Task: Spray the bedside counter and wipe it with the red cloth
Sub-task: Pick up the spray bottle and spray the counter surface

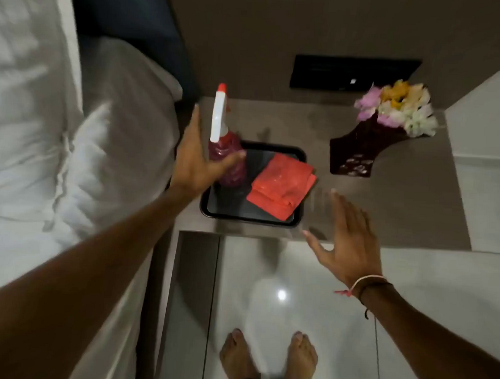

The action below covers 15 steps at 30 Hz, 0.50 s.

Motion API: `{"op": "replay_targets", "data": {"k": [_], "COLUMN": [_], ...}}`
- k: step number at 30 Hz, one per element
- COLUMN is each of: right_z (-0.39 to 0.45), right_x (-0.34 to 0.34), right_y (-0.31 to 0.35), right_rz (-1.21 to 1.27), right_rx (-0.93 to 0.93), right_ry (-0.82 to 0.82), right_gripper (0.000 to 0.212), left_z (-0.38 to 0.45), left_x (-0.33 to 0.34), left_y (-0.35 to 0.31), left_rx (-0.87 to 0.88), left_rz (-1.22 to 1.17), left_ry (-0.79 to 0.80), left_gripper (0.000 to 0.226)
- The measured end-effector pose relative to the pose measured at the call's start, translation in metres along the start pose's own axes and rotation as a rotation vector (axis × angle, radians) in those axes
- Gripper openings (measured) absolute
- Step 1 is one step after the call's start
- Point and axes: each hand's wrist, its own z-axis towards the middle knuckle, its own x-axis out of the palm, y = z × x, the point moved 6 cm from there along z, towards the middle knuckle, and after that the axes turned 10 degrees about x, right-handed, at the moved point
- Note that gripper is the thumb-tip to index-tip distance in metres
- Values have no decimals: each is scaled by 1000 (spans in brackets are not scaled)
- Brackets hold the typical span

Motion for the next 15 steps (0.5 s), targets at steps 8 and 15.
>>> {"op": "replay_targets", "data": {"k": [8, 15], "right_z": [21, 23], "right_x": [5, -18], "right_y": [-24, -52], "right_rz": [30, -161], "right_rx": [131, 244], "right_ry": [-76, -120], "right_gripper": [89, 101], "left_z": [66, 48], "left_x": [19, 21], "left_y": [-22, -82], "left_rx": [177, 245], "left_rz": [-77, -243], "left_ry": [-12, -68], "left_gripper": [54, 35]}}
